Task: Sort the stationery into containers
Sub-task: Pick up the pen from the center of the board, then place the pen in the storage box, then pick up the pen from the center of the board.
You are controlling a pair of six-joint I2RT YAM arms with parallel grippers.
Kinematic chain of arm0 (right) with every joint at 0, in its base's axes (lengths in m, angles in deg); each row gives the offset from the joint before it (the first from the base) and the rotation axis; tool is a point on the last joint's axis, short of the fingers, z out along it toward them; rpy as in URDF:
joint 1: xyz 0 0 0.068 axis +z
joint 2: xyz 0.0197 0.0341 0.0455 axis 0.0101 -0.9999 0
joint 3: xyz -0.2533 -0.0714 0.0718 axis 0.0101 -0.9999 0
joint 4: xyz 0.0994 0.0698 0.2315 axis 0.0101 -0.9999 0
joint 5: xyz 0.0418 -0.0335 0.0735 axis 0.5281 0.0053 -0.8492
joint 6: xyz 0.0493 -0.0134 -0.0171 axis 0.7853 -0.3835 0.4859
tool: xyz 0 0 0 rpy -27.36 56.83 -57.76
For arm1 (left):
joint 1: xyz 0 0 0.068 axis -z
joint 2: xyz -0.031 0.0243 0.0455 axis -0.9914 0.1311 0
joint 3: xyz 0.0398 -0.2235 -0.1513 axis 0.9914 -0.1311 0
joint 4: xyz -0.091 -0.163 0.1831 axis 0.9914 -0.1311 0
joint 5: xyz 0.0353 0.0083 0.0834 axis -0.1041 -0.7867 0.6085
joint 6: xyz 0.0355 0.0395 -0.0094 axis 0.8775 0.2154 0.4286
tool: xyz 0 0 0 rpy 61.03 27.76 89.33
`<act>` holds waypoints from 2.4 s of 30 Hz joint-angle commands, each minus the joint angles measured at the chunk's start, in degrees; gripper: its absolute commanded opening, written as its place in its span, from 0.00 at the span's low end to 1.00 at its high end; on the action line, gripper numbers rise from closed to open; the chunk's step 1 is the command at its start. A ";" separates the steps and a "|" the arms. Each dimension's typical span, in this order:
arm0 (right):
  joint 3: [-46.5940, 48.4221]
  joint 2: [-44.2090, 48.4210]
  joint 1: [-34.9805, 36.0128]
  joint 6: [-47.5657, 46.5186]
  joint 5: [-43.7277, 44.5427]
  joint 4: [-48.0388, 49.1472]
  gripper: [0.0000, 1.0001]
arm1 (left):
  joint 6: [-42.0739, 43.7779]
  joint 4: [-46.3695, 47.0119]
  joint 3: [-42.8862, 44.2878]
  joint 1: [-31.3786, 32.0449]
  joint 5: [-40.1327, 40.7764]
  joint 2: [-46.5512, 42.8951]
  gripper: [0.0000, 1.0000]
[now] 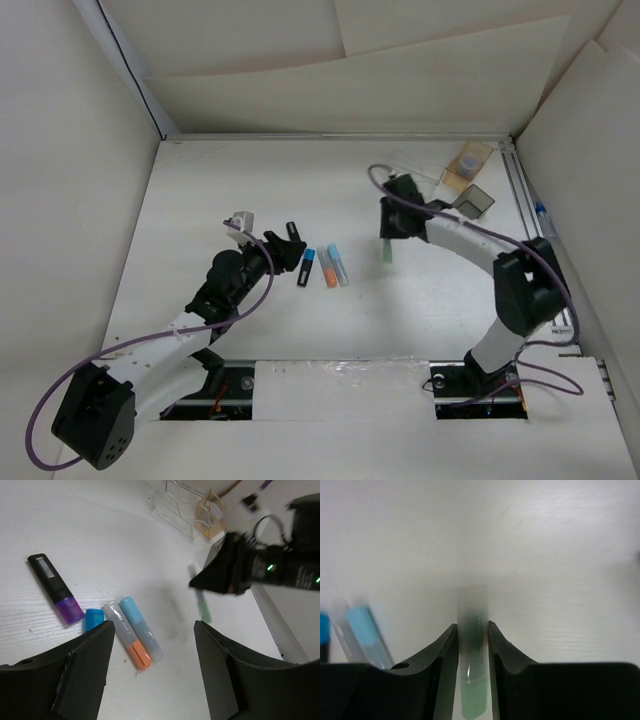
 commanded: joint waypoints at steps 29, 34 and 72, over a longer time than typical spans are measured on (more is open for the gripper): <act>2.95 1.93 -35.95 21.75 8.21 14.43 0.00 | 0.16 3.66 2.54 0.20 -3.96 1.73 0.62; 2.42 1.41 -36.48 21.75 9.01 14.43 0.00 | 0.16 3.66 2.54 0.20 -3.96 1.73 0.62; 4.18 0.18 0.86 -3.03 -5.76 8.99 0.01 | -0.37 1.65 1.49 0.20 2.01 -1.52 0.56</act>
